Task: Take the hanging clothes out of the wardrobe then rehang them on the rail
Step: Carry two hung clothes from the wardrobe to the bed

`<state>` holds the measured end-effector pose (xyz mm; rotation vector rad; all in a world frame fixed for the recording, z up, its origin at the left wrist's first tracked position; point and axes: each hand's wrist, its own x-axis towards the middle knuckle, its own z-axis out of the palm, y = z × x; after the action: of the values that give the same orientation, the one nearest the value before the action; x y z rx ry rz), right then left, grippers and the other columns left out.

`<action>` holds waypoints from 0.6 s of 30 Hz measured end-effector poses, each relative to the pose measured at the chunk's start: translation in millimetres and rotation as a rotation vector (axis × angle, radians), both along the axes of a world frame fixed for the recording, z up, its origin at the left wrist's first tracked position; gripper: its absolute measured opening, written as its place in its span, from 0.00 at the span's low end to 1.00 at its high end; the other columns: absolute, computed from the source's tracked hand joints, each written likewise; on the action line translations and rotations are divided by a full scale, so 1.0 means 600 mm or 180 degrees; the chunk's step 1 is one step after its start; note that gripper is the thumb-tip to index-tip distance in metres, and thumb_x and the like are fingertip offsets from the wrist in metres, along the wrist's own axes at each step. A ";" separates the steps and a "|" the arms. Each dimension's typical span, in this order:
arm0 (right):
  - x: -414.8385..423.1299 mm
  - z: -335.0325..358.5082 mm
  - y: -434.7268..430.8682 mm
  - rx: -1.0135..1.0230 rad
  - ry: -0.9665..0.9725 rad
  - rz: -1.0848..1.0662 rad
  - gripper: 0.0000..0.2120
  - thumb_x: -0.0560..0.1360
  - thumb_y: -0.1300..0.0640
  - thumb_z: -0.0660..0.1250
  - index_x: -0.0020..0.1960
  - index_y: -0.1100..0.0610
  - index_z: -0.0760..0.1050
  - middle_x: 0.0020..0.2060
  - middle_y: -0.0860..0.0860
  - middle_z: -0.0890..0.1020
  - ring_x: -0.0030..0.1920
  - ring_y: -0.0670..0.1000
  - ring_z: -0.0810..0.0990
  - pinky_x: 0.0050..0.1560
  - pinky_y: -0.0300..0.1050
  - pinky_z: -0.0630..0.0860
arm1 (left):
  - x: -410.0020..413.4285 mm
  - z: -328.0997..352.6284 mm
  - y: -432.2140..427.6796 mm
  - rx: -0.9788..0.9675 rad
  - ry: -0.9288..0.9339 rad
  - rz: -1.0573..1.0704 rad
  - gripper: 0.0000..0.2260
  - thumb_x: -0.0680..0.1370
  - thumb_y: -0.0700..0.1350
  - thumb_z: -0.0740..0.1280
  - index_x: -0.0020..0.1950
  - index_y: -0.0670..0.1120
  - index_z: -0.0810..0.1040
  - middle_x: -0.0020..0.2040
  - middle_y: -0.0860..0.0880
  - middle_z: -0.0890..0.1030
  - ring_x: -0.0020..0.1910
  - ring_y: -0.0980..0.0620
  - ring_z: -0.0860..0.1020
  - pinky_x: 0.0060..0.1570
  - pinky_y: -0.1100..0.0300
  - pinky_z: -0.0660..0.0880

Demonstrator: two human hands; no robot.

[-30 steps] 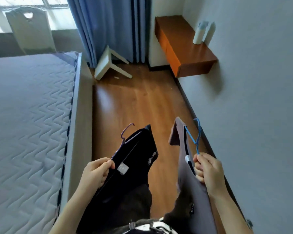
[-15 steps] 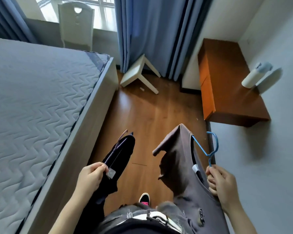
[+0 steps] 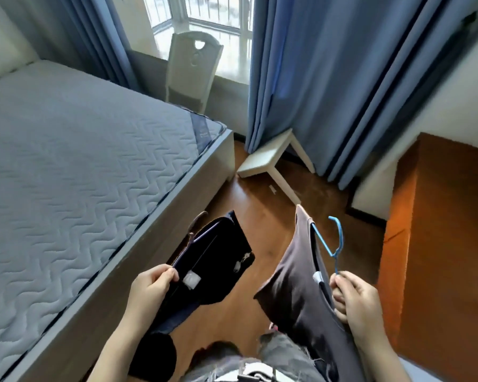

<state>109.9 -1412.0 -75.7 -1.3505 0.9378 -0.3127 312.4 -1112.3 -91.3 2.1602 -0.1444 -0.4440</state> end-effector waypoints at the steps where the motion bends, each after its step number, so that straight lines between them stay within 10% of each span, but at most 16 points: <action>1: 0.032 0.007 -0.031 0.0009 -0.0042 0.0099 0.13 0.79 0.64 0.59 0.36 0.64 0.72 0.24 0.51 0.60 0.22 0.45 0.56 0.26 0.34 0.52 | 0.011 0.007 -0.017 0.0049 -0.0052 0.0071 0.13 0.78 0.39 0.64 0.33 0.45 0.77 0.24 0.54 0.73 0.24 0.59 0.68 0.32 0.59 0.63; 9: 0.317 0.035 -0.259 -0.0127 -0.0186 0.0727 0.12 0.79 0.63 0.60 0.36 0.62 0.72 0.24 0.49 0.63 0.23 0.43 0.60 0.24 0.32 0.56 | 0.132 0.020 -0.136 0.0033 -0.0081 0.0889 0.10 0.71 0.50 0.62 0.36 0.46 0.79 0.35 0.46 0.81 0.39 0.46 0.78 0.43 0.57 0.70; 18: 0.676 0.000 -0.427 -0.0063 -0.0308 0.0898 0.15 0.80 0.64 0.58 0.35 0.61 0.70 0.21 0.44 0.62 0.20 0.41 0.58 0.22 0.29 0.55 | 0.391 -0.017 -0.296 0.0028 -0.0014 0.1208 0.11 0.74 0.47 0.64 0.32 0.48 0.78 0.27 0.52 0.76 0.29 0.58 0.72 0.34 0.62 0.64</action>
<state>515.4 -1668.0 -75.6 -1.4520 0.6550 -0.1697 547.2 -1289.7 -101.4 2.1336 0.2625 -0.2204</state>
